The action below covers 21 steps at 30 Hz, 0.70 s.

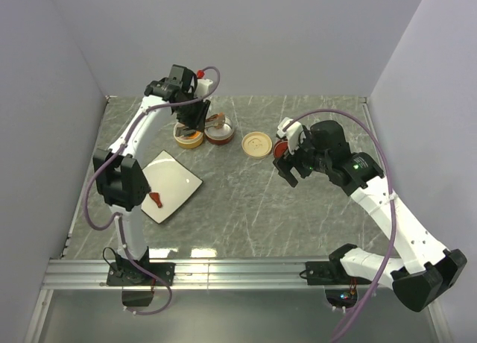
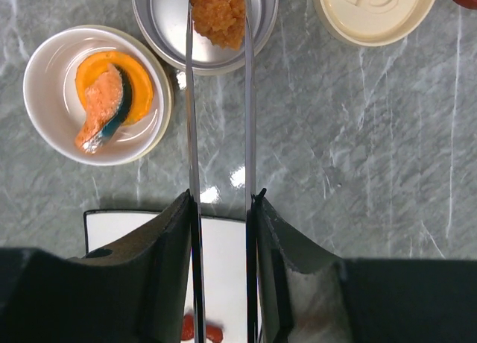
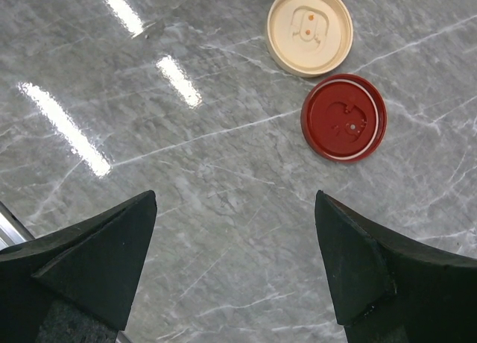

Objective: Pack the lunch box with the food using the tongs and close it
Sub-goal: Place the food into the lunch box

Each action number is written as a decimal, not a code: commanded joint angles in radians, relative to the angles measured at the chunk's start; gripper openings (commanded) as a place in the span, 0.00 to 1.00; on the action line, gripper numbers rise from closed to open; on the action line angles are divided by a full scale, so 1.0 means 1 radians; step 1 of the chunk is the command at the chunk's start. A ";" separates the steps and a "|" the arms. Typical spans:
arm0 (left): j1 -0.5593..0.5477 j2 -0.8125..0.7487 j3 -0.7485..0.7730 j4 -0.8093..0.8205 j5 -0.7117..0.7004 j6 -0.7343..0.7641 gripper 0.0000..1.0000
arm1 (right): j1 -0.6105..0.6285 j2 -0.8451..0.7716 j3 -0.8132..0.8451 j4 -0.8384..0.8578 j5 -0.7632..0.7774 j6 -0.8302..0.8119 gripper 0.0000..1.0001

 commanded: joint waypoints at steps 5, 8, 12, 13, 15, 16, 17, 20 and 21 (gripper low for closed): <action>-0.018 0.044 0.051 0.077 -0.007 -0.014 0.21 | -0.011 0.005 0.038 0.017 -0.007 0.012 0.94; -0.018 0.065 0.051 0.083 -0.010 -0.016 0.21 | -0.013 0.001 0.032 0.022 -0.001 0.013 0.94; -0.019 0.090 0.042 0.095 -0.014 -0.019 0.22 | -0.014 -0.004 0.016 0.034 0.003 0.012 0.94; -0.019 0.093 0.042 0.098 -0.013 -0.020 0.22 | -0.013 -0.001 0.015 0.036 0.002 0.012 0.94; -0.019 0.108 0.049 0.097 -0.007 -0.023 0.22 | -0.014 -0.001 0.015 0.036 0.002 0.010 0.94; -0.019 0.113 0.054 0.095 -0.005 -0.025 0.23 | -0.014 0.004 0.015 0.037 0.002 0.012 0.94; -0.021 0.122 0.063 0.092 -0.002 -0.025 0.22 | -0.013 0.007 0.016 0.037 0.002 0.009 0.94; -0.023 0.133 0.069 0.087 0.001 -0.022 0.23 | -0.014 0.013 0.019 0.039 -0.001 0.009 0.94; -0.024 0.134 0.071 0.084 0.002 -0.022 0.24 | -0.013 0.013 0.019 0.039 -0.003 0.009 0.94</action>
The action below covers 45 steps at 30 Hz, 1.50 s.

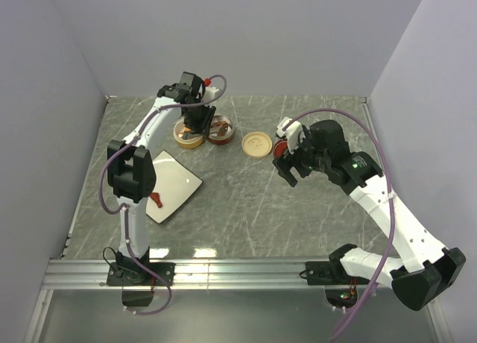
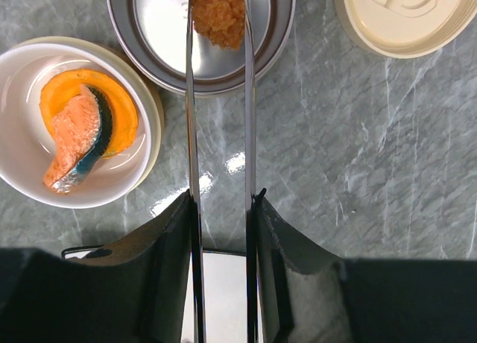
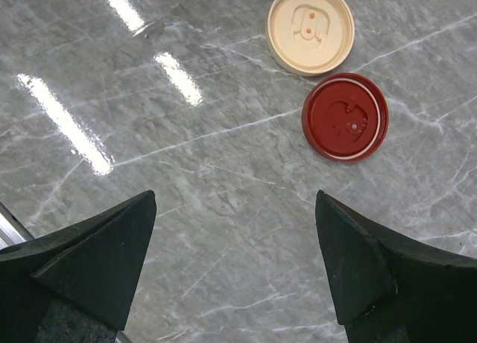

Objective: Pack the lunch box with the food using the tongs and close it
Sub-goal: Place the food into the lunch box, then pick up the food using the clamp

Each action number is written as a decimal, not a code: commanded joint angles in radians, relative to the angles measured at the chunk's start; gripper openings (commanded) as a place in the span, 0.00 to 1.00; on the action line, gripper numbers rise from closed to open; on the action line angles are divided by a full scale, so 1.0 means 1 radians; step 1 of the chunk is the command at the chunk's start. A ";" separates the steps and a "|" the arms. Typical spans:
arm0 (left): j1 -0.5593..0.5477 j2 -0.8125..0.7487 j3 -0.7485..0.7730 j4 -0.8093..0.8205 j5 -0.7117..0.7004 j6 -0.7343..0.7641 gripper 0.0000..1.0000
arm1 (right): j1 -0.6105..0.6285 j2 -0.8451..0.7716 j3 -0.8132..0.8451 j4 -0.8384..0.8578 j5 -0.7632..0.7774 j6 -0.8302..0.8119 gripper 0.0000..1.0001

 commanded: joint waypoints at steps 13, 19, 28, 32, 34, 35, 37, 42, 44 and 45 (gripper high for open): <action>-0.015 -0.009 0.078 0.012 0.032 -0.018 0.50 | -0.008 0.001 0.014 0.040 0.008 0.007 0.94; -0.016 -0.019 0.084 0.002 0.032 -0.014 0.55 | -0.008 0.002 0.019 0.037 0.008 0.010 0.94; -0.009 -0.123 0.092 -0.064 -0.006 0.020 0.53 | -0.008 0.004 0.031 0.025 0.007 0.004 0.94; 0.028 -0.262 -0.018 -0.072 -0.009 0.029 0.54 | -0.010 -0.008 0.033 0.023 0.004 0.001 0.94; 0.054 -0.334 -0.075 -0.086 -0.009 0.040 0.54 | -0.010 -0.007 0.033 0.022 0.002 -0.001 0.94; 0.063 -0.357 -0.090 -0.092 -0.008 0.038 0.54 | -0.008 -0.007 0.034 0.019 0.001 0.001 0.94; 0.098 -0.425 -0.135 -0.115 -0.002 0.038 0.54 | -0.010 -0.006 0.041 0.016 -0.004 -0.002 0.94; 0.178 -0.584 -0.317 -0.150 -0.019 0.034 0.54 | -0.008 -0.010 0.053 0.005 -0.012 -0.004 0.94; 0.233 -0.670 -0.411 -0.161 -0.026 0.029 0.54 | -0.008 -0.016 0.051 0.002 -0.013 -0.007 0.94; 0.252 -0.699 -0.438 -0.172 -0.025 0.029 0.54 | -0.010 -0.018 0.047 0.004 -0.015 -0.007 0.94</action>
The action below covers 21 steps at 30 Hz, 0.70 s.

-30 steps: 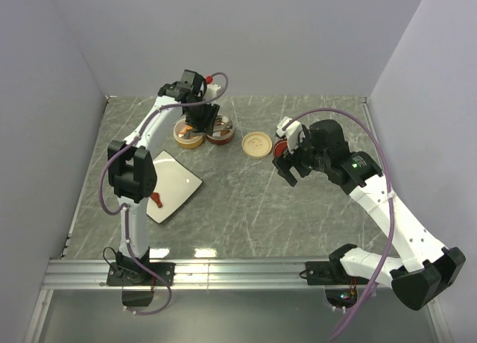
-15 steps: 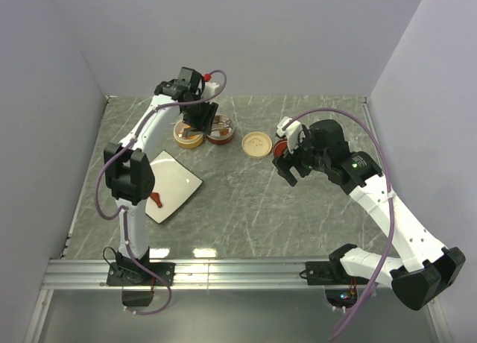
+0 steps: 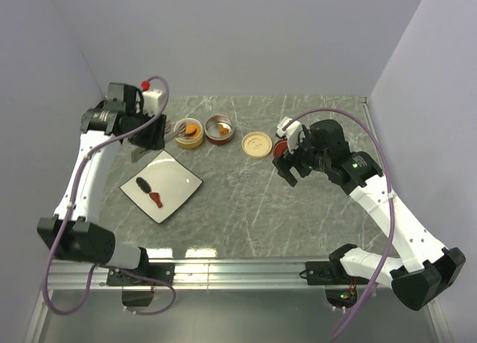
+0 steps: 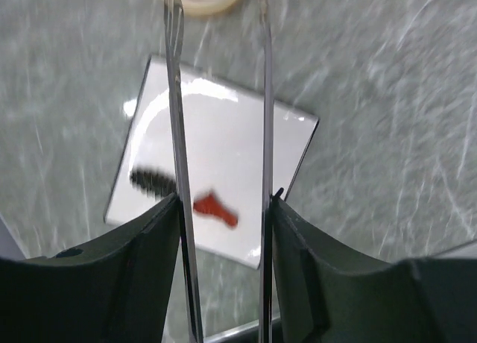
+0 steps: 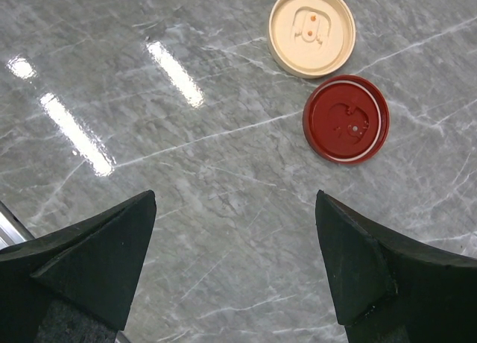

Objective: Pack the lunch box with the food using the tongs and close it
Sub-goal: Pick up the food using the clamp

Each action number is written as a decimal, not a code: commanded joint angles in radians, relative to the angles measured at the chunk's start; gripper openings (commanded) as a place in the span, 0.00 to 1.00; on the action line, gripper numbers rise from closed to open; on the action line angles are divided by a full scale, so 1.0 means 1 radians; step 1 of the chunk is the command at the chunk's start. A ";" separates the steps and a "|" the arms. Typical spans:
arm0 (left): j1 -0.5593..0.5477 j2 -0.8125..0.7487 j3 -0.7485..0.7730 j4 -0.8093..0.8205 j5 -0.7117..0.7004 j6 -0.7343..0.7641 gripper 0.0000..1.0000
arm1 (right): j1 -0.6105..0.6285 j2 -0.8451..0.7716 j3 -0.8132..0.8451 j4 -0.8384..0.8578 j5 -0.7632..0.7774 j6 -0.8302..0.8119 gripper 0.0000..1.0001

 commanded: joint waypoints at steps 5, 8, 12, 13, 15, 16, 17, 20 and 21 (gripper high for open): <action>0.159 -0.228 -0.261 -0.102 -0.061 -0.022 0.56 | -0.005 -0.029 0.039 -0.005 -0.016 -0.010 0.94; 0.186 -0.300 -0.321 -0.101 -0.101 -0.017 0.57 | -0.006 -0.035 0.036 -0.003 -0.016 -0.017 0.94; 0.213 -0.329 -0.405 -0.139 -0.132 -0.008 0.57 | -0.006 -0.037 0.032 -0.005 -0.016 -0.018 0.94; 0.215 -0.339 -0.419 -0.143 -0.141 -0.004 0.57 | -0.005 -0.041 0.030 -0.003 -0.016 -0.020 0.94; 0.220 -0.345 -0.455 -0.157 -0.160 0.005 0.57 | -0.006 -0.046 0.023 0.001 -0.015 -0.021 0.94; 0.221 -0.346 -0.467 -0.160 -0.163 0.009 0.57 | -0.006 -0.050 0.020 0.004 -0.015 -0.020 0.94; 0.224 -0.346 -0.479 -0.162 -0.166 0.012 0.57 | -0.006 -0.052 0.016 0.007 -0.015 -0.021 0.94; 0.226 -0.339 -0.516 -0.157 -0.186 0.018 0.57 | -0.005 -0.052 0.009 0.007 -0.016 -0.021 0.94; 0.227 -0.334 -0.516 -0.153 -0.190 0.018 0.57 | -0.006 -0.052 0.007 0.009 -0.015 -0.021 0.94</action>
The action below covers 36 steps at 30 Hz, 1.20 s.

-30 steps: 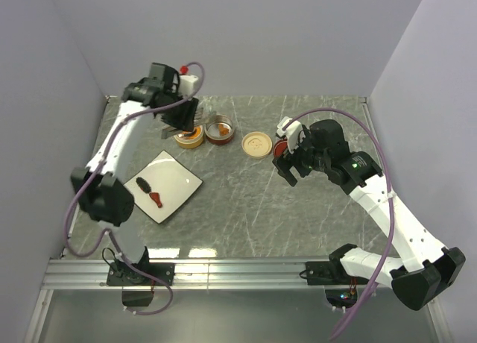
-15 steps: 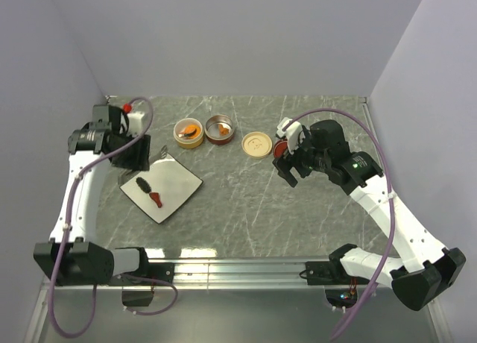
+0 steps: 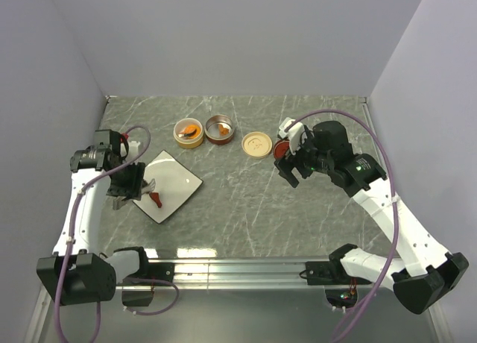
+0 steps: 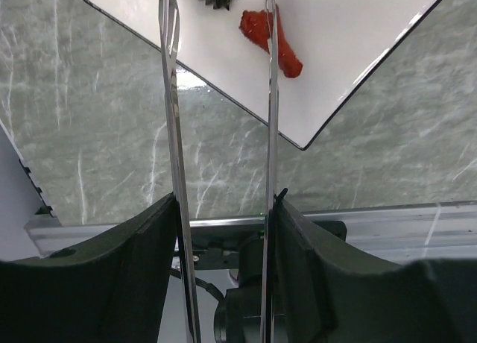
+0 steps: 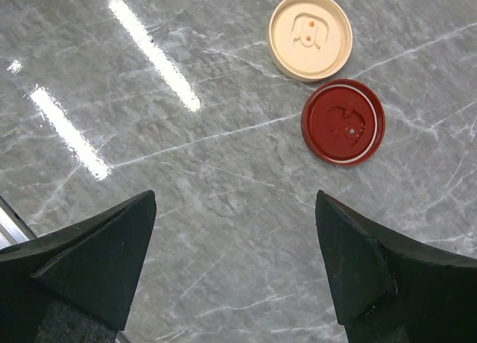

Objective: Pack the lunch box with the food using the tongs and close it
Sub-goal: Pick up the food using the clamp

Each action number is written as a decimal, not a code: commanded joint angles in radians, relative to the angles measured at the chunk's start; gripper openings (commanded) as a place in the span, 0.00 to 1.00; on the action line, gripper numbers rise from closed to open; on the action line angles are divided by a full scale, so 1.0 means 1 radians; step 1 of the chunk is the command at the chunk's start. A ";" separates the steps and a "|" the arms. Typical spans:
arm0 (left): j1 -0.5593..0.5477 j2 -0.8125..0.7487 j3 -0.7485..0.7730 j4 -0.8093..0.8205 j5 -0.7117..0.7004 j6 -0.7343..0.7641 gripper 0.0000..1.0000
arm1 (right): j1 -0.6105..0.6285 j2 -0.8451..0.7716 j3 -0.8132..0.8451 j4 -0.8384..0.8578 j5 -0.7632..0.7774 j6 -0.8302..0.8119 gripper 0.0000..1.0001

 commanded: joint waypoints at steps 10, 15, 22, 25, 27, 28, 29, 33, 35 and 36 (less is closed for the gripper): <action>0.018 0.051 -0.012 0.043 -0.028 0.016 0.58 | -0.005 -0.046 -0.017 0.021 -0.004 -0.014 0.94; 0.020 0.087 -0.018 0.074 -0.023 0.017 0.57 | -0.005 -0.051 -0.023 0.024 0.004 -0.015 0.94; 0.020 0.145 0.017 0.100 0.016 0.040 0.56 | -0.005 -0.048 -0.023 0.026 0.005 -0.012 0.94; 0.020 0.173 0.032 0.111 0.044 0.051 0.55 | -0.005 -0.046 -0.020 0.024 0.002 -0.012 0.94; 0.018 0.191 0.038 0.117 0.049 0.055 0.54 | -0.005 -0.045 -0.017 0.024 0.002 -0.014 0.94; 0.018 0.194 0.041 0.123 0.053 0.057 0.54 | -0.005 -0.042 -0.017 0.023 0.005 -0.014 0.94; 0.019 0.205 0.044 0.121 0.053 0.058 0.53 | -0.003 -0.042 -0.017 0.021 0.005 -0.014 0.94; 0.018 0.202 0.052 0.109 0.043 0.068 0.52 | -0.006 -0.045 -0.015 0.015 0.013 -0.014 0.94; 0.018 0.194 0.055 0.086 0.046 0.080 0.52 | -0.005 -0.046 -0.018 0.017 0.015 -0.014 0.94; 0.018 0.182 0.054 0.077 0.047 0.086 0.52 | -0.005 -0.046 -0.020 0.015 0.015 -0.014 0.94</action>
